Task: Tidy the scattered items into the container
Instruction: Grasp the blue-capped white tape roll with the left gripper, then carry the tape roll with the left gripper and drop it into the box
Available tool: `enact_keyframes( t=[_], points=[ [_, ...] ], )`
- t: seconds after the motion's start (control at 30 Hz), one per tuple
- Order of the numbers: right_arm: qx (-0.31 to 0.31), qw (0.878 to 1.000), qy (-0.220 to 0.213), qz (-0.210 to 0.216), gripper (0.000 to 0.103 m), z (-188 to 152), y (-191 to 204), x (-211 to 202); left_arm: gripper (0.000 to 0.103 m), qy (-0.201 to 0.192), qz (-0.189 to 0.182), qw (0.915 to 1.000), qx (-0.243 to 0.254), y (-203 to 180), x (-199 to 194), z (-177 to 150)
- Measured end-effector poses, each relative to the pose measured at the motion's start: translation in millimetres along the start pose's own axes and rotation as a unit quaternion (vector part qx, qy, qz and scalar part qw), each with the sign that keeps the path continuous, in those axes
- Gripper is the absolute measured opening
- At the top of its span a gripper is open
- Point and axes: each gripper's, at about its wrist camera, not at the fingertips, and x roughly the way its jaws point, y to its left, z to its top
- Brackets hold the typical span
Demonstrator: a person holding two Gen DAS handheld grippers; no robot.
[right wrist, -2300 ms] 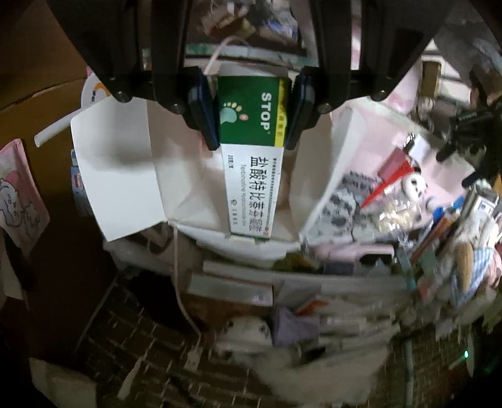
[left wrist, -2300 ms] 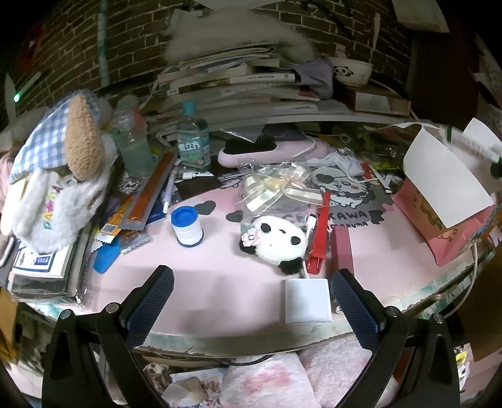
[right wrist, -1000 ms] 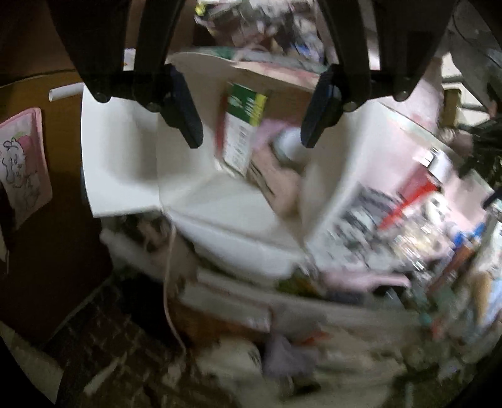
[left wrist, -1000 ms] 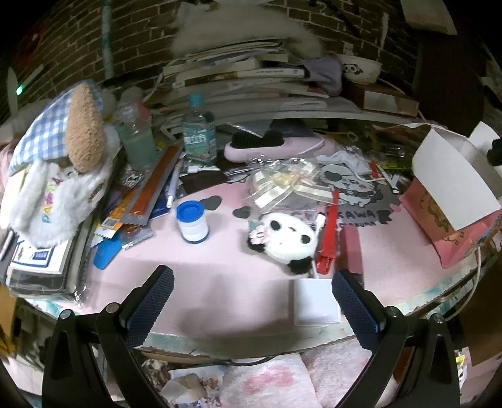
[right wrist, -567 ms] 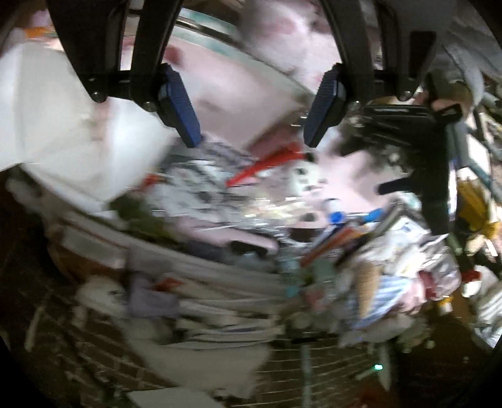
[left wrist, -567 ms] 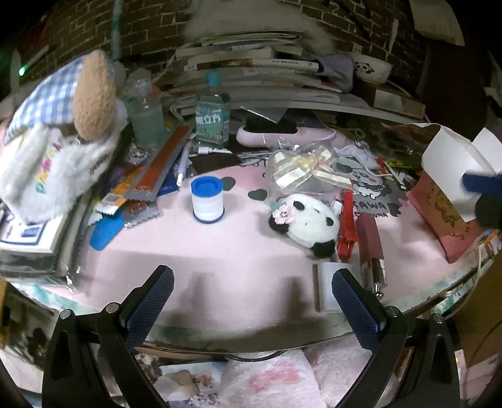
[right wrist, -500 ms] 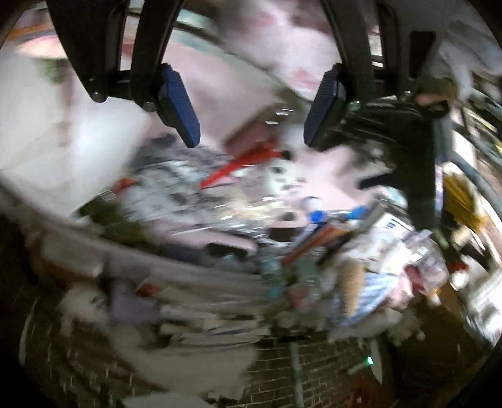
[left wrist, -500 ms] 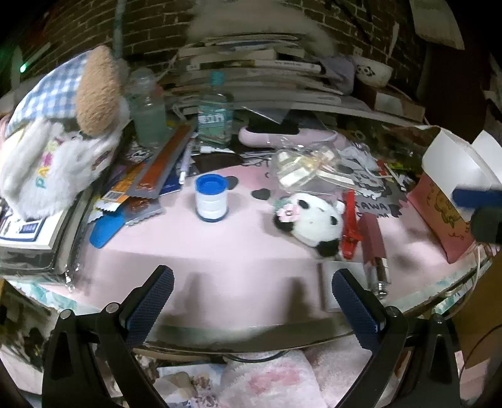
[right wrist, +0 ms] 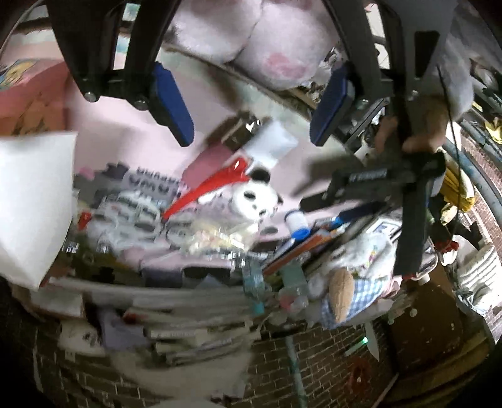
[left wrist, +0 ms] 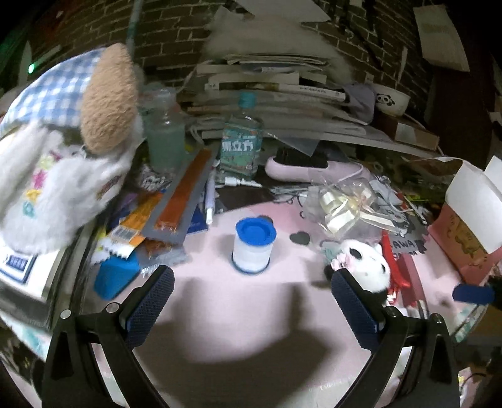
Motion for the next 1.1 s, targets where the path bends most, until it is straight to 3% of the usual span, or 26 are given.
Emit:
enact_keyframes(
  t=[0.1, 0.17, 0.3, 0.33, 0.47, 0.8, 0.97, 1.1],
  points=[
    [0.0, 1.0, 0.012, -0.011, 0.074, -7.7, -3.6, 6.9, 0.078, 0.006, 0.006, 0.9999, 0.014, -2.6, 9.0, 3.7],
    [0.005, 1.0, 0.015, -0.009, 0.074, -10.1, -7.5, 8.8, 0.054, 0.026, 0.0, 0.9996, 0.012, -1.4, 19.0, 6.1],
    [0.01, 1.0, 0.015, -0.01, 0.074, -11.6, -12.1, 9.9, 0.045, 0.026, -0.002, 0.9997, 0.001, 0.7, 23.1, 10.0],
    [0.011, 1.0, 0.015, -0.009, 0.074, -11.9, -13.1, 10.1, 0.038, 0.026, -0.005, 0.9996, -0.002, 1.2, 23.6, 10.6],
    [0.014, 1.0, 0.018, -0.007, 0.074, -12.2, -14.6, 12.4, 0.026, 0.029, 0.0, 0.9996, -0.002, 1.0, 26.8, 12.1],
    [0.023, 0.999, 0.016, -0.017, 0.074, -12.2, -21.0, 15.7, 0.025, 0.016, 0.001, 0.9998, 0.013, -3.0, 20.6, 17.5],
    [0.026, 0.998, 0.003, -0.057, 0.074, -10.1, -28.2, 16.0, 0.025, 0.025, -0.04, 0.9974, 0.054, -29.8, 8.8, 39.1],
    [0.029, 0.996, -0.003, -0.079, 0.074, -9.6, -32.6, 15.5, 0.025, 0.037, -0.075, 0.9901, 0.113, -71.0, -0.3, 59.8]
  ],
)
